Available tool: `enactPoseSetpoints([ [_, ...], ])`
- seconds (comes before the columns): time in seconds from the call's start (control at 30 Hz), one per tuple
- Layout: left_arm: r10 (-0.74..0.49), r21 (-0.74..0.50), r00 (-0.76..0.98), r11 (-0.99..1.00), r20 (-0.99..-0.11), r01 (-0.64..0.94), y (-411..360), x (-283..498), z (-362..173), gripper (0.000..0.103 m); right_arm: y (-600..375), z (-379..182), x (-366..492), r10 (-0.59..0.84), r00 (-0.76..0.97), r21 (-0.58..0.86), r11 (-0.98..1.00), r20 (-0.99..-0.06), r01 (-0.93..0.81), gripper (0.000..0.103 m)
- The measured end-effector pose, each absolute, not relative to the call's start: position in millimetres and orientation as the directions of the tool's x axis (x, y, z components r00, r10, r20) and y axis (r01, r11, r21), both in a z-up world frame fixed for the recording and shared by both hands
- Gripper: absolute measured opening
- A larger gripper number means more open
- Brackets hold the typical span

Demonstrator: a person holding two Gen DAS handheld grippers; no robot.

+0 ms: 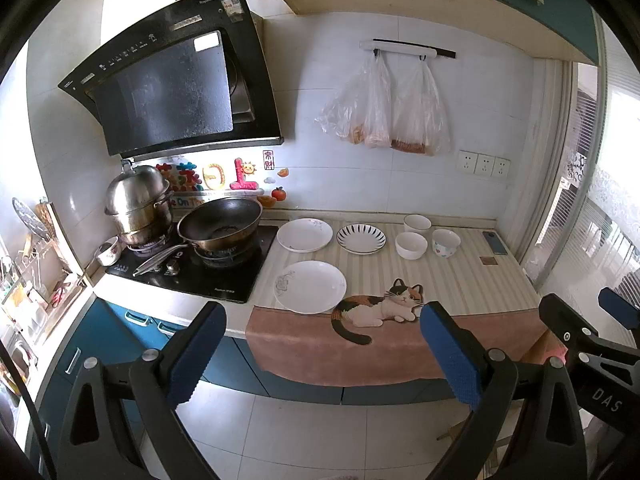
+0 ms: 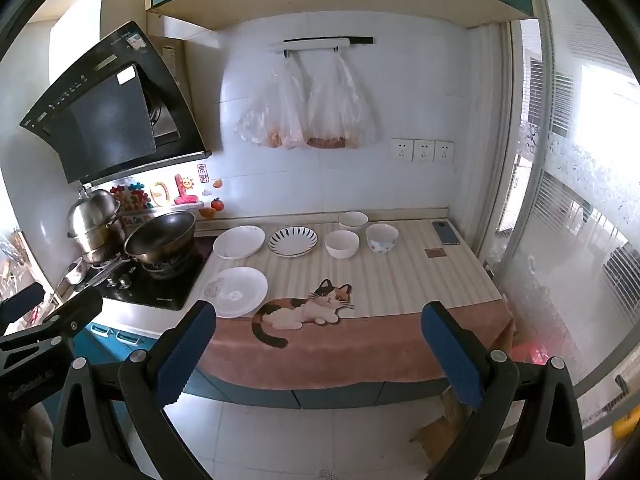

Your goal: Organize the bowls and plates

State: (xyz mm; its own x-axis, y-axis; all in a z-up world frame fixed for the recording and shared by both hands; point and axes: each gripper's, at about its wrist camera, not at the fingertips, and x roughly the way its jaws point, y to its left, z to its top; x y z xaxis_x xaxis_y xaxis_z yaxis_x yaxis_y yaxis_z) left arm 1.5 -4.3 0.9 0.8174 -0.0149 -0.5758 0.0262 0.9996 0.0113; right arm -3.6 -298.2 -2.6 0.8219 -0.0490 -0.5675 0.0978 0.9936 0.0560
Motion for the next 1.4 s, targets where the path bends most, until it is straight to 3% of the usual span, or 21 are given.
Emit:
enactPoseSetpoints([
  [1.4, -0.030, -0.009, 0.810, 1.000, -0.586, 0.030, 0, 11, -7, 0.099, -295, -9, 11, -0.048, 0.811, 0.059, 0.993, -0.583, 0.101, 0.103],
])
